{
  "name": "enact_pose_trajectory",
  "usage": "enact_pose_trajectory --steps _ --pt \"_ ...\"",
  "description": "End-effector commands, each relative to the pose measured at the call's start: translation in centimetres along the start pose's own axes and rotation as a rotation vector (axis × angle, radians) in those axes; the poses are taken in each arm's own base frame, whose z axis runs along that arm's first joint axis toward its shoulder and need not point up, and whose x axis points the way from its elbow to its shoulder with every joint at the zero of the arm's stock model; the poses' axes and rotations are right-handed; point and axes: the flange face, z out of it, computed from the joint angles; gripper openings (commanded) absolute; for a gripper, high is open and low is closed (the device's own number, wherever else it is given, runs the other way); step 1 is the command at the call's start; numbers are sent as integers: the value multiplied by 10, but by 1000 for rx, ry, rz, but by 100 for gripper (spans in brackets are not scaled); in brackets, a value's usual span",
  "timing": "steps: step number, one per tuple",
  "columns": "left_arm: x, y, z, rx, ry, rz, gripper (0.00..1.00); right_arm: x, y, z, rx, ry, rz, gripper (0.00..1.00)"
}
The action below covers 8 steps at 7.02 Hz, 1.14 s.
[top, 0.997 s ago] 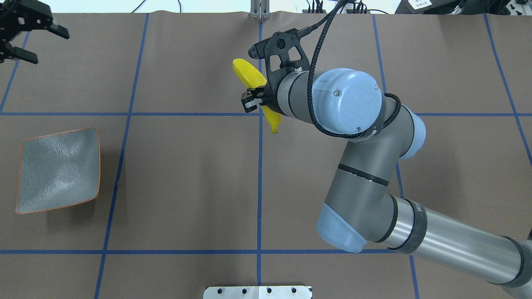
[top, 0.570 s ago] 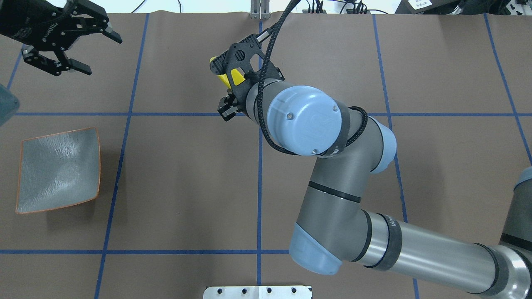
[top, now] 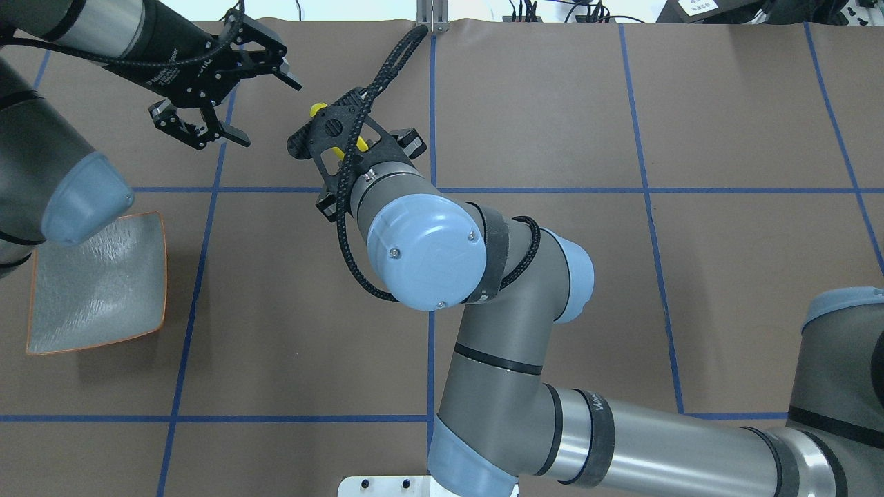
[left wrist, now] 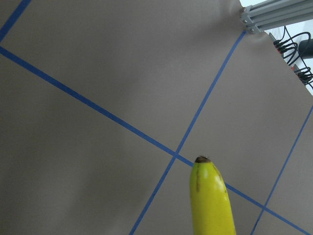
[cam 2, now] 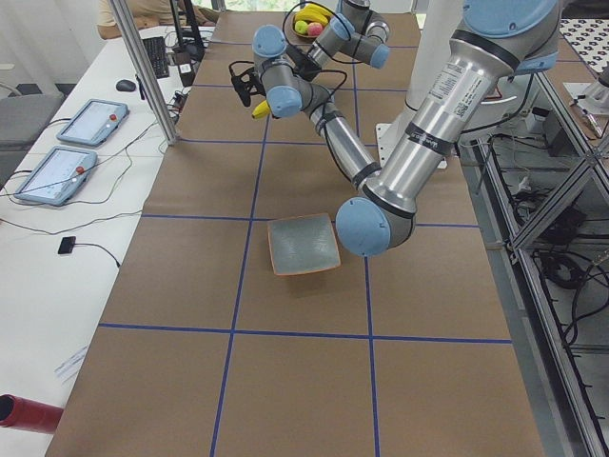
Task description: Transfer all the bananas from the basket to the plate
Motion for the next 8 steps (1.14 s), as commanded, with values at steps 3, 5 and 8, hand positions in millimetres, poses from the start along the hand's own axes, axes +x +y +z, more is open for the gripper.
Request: enact_pose_trajectory --steps 3,5,8 --pt "7 13 21 -11 -10 1 100 -30 -4 -17 42 -8 3 0" --pt "3 25 43 -9 -27 14 100 -29 -9 -24 56 -17 9 0" --pt "3 28 44 -15 -24 25 17 -30 -9 -25 57 -21 11 0"
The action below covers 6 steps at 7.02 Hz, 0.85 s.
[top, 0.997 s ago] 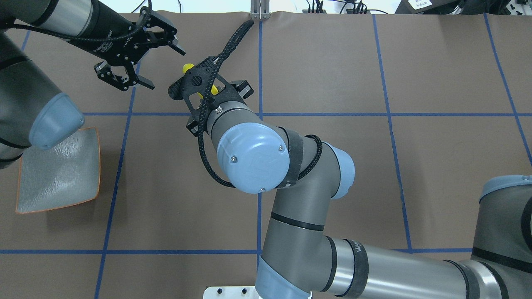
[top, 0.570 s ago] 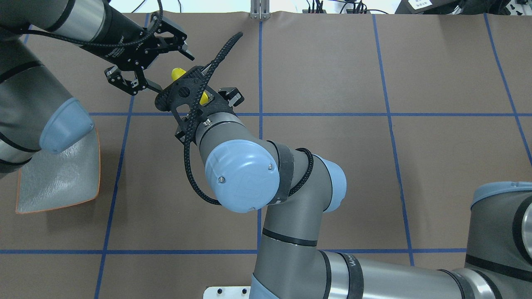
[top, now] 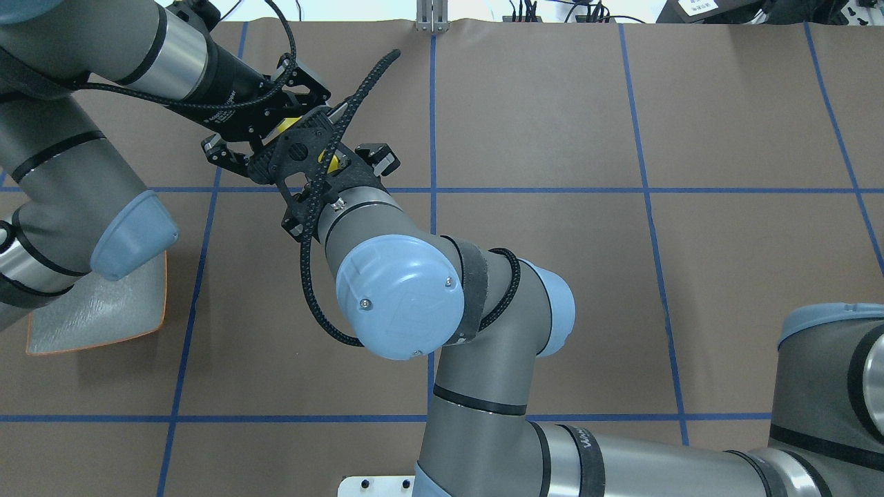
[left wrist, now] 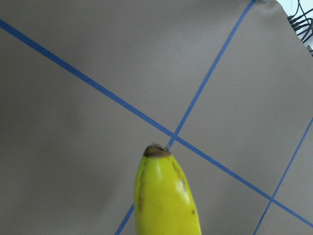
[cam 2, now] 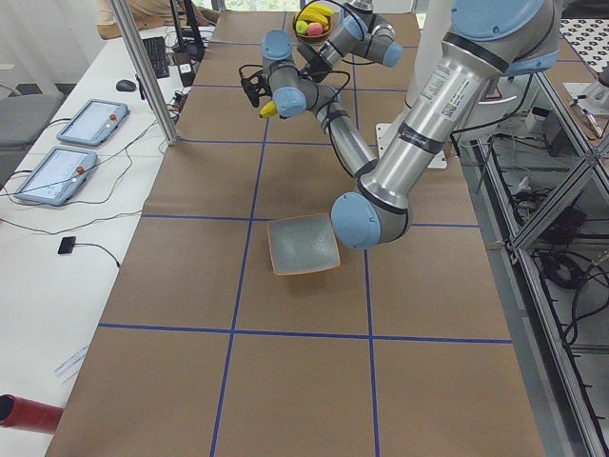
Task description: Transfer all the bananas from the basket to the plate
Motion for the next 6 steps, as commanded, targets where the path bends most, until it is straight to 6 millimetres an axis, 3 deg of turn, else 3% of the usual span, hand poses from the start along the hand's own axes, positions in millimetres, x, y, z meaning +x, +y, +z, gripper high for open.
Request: enact_pose_trajectory --steps 1,2,3,5,6 --pt "-1 0 1 -2 5 9 0 0 0 -1 1 -2 1 5" --pt "-3 -1 2 -2 3 7 0 0 -1 -1 4 -4 10 42" --pt "-4 -2 1 1 3 4 0 3 -8 -14 27 -22 43 99" --pt "-7 -4 0 5 1 8 0 16 -17 -25 23 -77 63 100" --pt "-23 -9 -1 10 -13 2 0 45 -20 -16 -19 -105 117 100"
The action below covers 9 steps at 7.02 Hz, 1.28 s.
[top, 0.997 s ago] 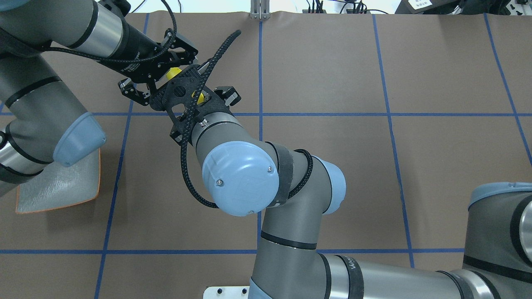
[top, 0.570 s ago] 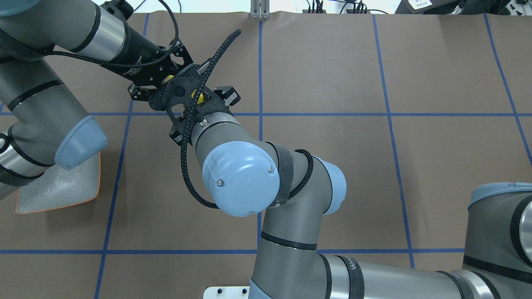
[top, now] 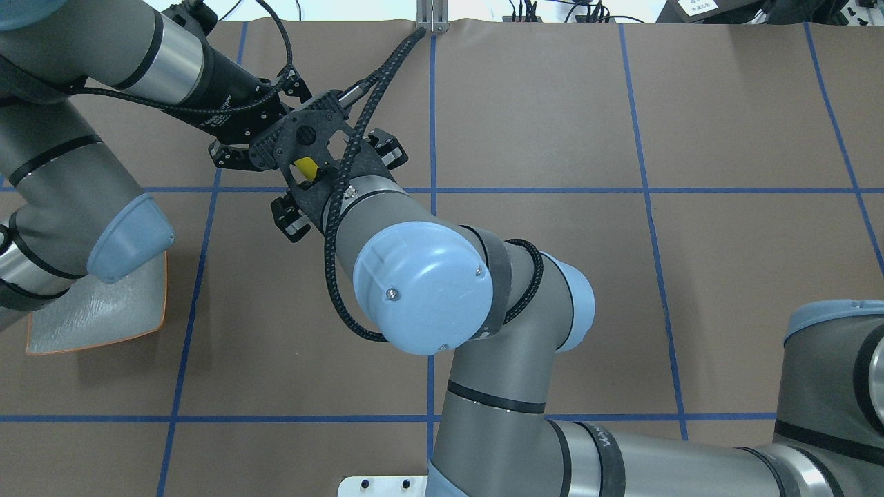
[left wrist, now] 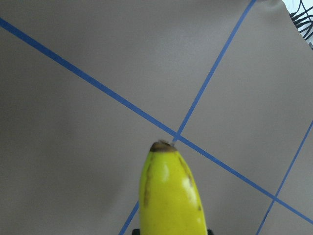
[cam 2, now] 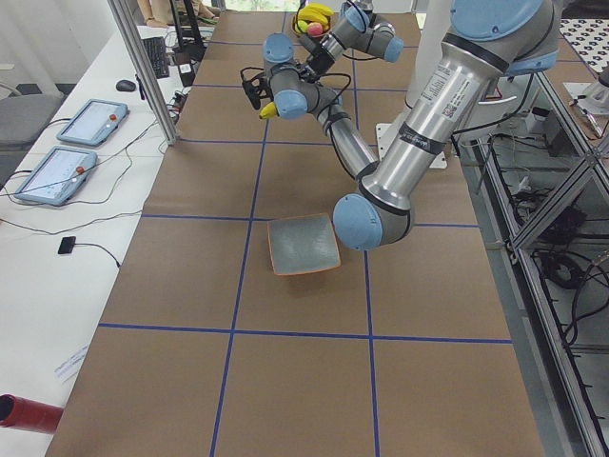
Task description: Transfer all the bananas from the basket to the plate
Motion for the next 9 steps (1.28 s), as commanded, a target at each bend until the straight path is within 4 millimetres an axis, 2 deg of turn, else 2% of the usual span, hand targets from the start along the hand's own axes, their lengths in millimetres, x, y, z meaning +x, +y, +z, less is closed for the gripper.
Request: enact_pose_trajectory --steps 1,2,4,6,7,9 --pt "-30 -7 -8 14 -18 1 0 66 -3 13 -86 -35 73 100" --pt "-57 -16 -15 24 -43 34 0 121 6 24 -152 -20 87 100" --pt "-132 -48 -20 53 -135 141 0 213 17 27 -266 -22 130 100" --pt "-207 -76 -25 59 -238 265 0 298 26 19 -378 -3 156 100" --pt "-239 -86 -30 54 -281 314 0 332 27 12 -440 9 119 100" --pt "-290 -99 -35 71 -367 389 0 376 44 6 -489 52 71 100"
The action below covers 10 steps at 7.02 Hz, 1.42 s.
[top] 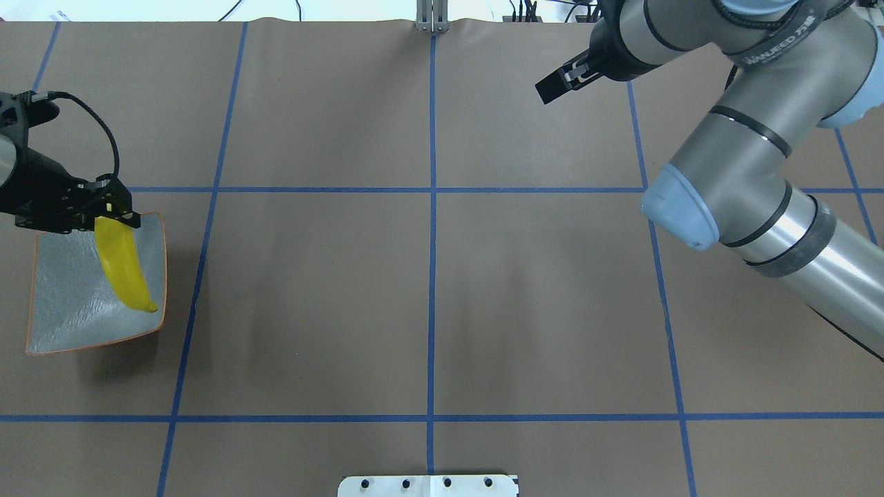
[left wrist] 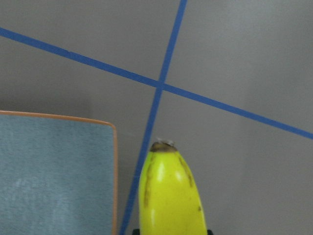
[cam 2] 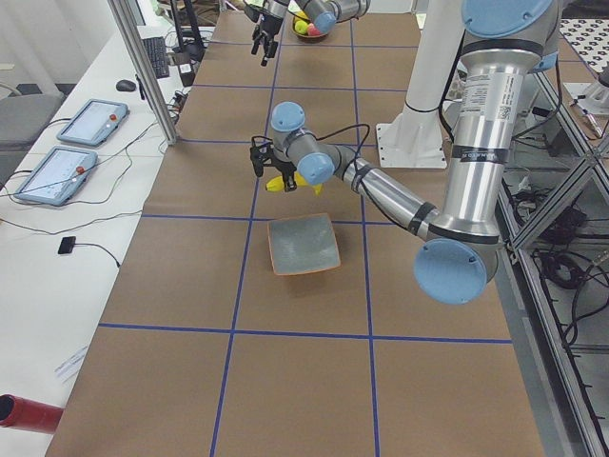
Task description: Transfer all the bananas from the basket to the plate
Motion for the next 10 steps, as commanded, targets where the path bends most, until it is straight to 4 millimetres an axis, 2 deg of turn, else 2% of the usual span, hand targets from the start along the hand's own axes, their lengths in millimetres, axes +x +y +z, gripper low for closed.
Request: enact_pose_trajectory --steps 1,3,5,6,7,8,10 --pt "-55 8 16 14 -110 70 0 52 16 -2 -49 30 -35 100" --pt "-68 1 26 25 -272 95 0 69 27 1 -68 38 -71 100" --pt "-34 11 55 -16 -358 130 0 71 30 2 -74 38 -68 100" --pt "-12 5 56 -17 -358 133 27 71 30 2 -74 37 -71 100" --pt "-6 3 59 -19 -355 139 60 71 30 3 -74 38 -71 100" --pt "-6 4 63 -24 -360 140 74 72 31 3 -76 37 -71 100" --pt "-5 -9 75 -3 -394 157 84 72 32 4 -76 37 -71 100"
